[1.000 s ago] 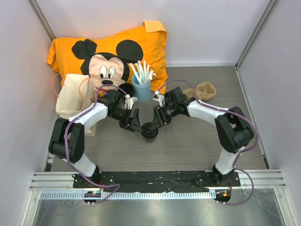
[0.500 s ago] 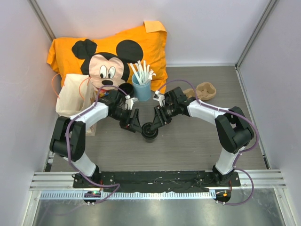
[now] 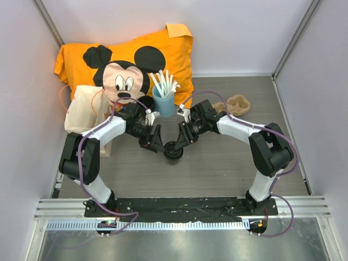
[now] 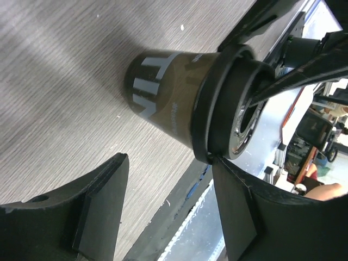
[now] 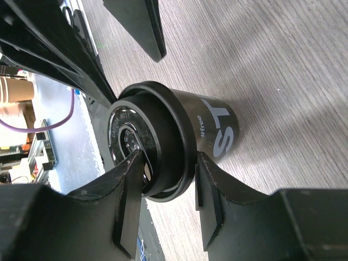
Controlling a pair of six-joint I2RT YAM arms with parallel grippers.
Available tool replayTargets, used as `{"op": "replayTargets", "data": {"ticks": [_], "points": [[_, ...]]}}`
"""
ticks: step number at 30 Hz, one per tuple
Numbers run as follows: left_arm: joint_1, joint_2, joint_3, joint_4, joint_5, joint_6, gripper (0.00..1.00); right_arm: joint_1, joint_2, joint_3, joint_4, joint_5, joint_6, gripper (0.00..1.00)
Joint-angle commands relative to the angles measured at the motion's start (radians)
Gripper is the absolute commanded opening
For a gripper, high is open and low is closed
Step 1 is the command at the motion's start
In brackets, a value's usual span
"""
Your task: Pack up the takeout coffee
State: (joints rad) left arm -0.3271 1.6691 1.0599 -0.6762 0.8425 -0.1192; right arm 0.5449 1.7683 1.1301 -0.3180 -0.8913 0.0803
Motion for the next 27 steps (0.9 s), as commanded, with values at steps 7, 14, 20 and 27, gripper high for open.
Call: {"op": "replayTargets", "data": {"ticks": [7, 14, 20, 27], "points": [[0.069, -0.06, 0.054, 0.087, 0.106, 0.001, 0.67, 0.012, 0.016, 0.036, -0.038, -0.001, -0.053, 0.37], [0.068, -0.034, 0.025, 0.109, 0.113, 0.007, 0.63, 0.023, 0.0, 0.042, -0.055, 0.018, -0.07, 0.36], [0.068, -0.034, 0.005, 0.089, 0.101, 0.038, 0.59, 0.033, -0.006, 0.056, -0.067, 0.04, -0.074, 0.36], [0.068, -0.023, -0.012, 0.04, 0.104, 0.096, 0.54, 0.035, 0.017, 0.095, -0.107, 0.057, -0.097, 0.36]]}}
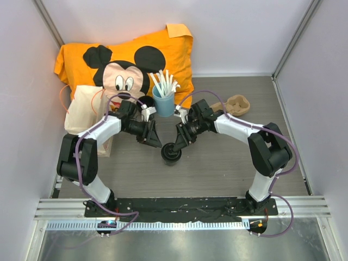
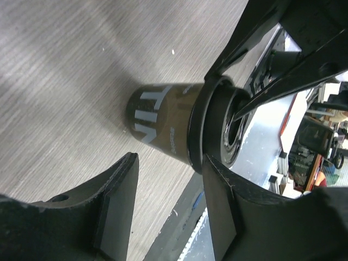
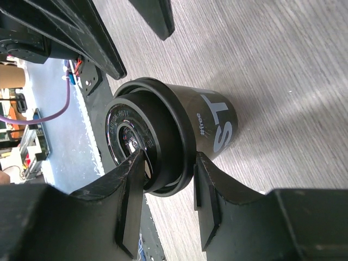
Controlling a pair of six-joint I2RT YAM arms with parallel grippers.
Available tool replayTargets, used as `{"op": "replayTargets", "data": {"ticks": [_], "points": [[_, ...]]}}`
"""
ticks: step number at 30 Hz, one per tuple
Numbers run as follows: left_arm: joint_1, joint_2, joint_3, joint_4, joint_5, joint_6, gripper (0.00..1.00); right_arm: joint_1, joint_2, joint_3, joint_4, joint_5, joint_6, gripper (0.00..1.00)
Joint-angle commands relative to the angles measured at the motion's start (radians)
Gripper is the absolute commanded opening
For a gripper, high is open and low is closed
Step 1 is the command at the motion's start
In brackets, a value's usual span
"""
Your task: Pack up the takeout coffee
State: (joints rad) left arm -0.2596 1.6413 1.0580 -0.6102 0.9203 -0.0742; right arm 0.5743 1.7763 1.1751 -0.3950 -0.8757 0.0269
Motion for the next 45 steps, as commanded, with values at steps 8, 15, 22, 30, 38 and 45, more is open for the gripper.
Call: {"op": "replayTargets", "data": {"ticks": [8, 15, 22, 30, 38, 45], "points": [[0.0, 0.011, -0.007, -0.011, 0.055, 0.044, 0.56, 0.012, 0.015, 0.07, -0.057, 0.058, -0.059, 0.36], [-0.001, 0.06, 0.023, -0.008, 0.068, 0.033, 0.56, 0.015, 0.023, 0.075, -0.062, 0.057, -0.062, 0.36], [-0.003, 0.074, 0.03, 0.02, 0.074, 0.014, 0.56, 0.018, 0.037, 0.081, -0.065, 0.046, -0.064, 0.36], [-0.007, 0.104, 0.031, 0.036, 0.066, 0.01, 0.47, 0.019, 0.043, 0.084, -0.065, 0.041, -0.065, 0.36], [-0.023, 0.127, 0.013, 0.044, 0.069, 0.016, 0.4, 0.021, 0.051, 0.089, -0.065, 0.038, -0.065, 0.36], [-0.036, 0.124, 0.007, 0.053, 0.055, 0.005, 0.3, 0.024, 0.054, 0.089, -0.067, 0.046, -0.065, 0.36]]}}
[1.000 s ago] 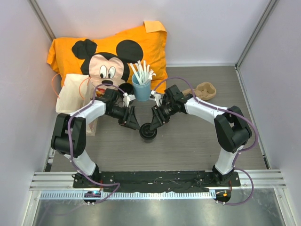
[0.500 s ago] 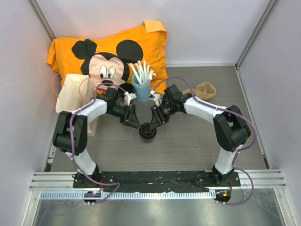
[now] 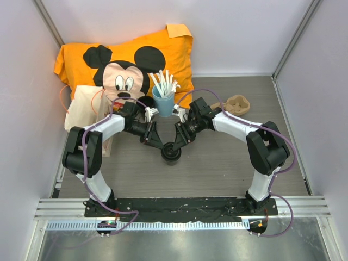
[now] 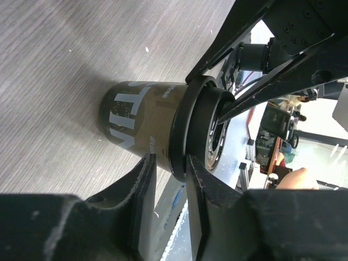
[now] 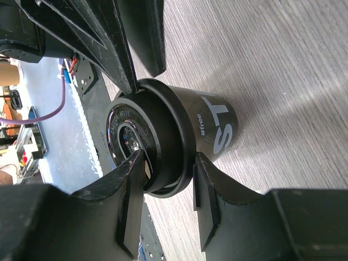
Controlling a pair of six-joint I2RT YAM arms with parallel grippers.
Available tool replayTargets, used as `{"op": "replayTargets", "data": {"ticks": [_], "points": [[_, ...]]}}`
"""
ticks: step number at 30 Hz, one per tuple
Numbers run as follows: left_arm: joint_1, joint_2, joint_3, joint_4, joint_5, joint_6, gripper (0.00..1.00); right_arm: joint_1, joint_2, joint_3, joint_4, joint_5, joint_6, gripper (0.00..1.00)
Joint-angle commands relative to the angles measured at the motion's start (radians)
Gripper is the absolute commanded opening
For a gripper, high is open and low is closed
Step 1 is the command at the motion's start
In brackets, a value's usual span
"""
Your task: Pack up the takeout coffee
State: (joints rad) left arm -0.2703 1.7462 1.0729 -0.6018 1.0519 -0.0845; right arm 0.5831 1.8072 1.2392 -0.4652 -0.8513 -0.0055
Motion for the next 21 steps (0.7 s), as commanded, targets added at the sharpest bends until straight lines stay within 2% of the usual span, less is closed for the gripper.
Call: {"op": "replayTargets", "data": {"ticks": [1, 4, 15, 21], "points": [[-0.032, 0.018, -0.013, 0.049, -0.09, 0.015, 0.29, 0.015, 0.023, 0.025, 0.003, 0.023, -0.033, 0.36], [-0.043, 0.003, -0.036, 0.057, -0.121, 0.017, 0.26, 0.015, 0.018, 0.022, 0.007, 0.031, -0.033, 0.36], [-0.09, -0.036, -0.056, 0.037, -0.243, 0.049, 0.05, 0.015, 0.009, 0.003, 0.02, 0.061, -0.034, 0.35], [-0.098, -0.025, -0.051, 0.031, -0.279, 0.052, 0.08, 0.015, 0.009, -0.007, 0.025, 0.06, -0.042, 0.34]]}}
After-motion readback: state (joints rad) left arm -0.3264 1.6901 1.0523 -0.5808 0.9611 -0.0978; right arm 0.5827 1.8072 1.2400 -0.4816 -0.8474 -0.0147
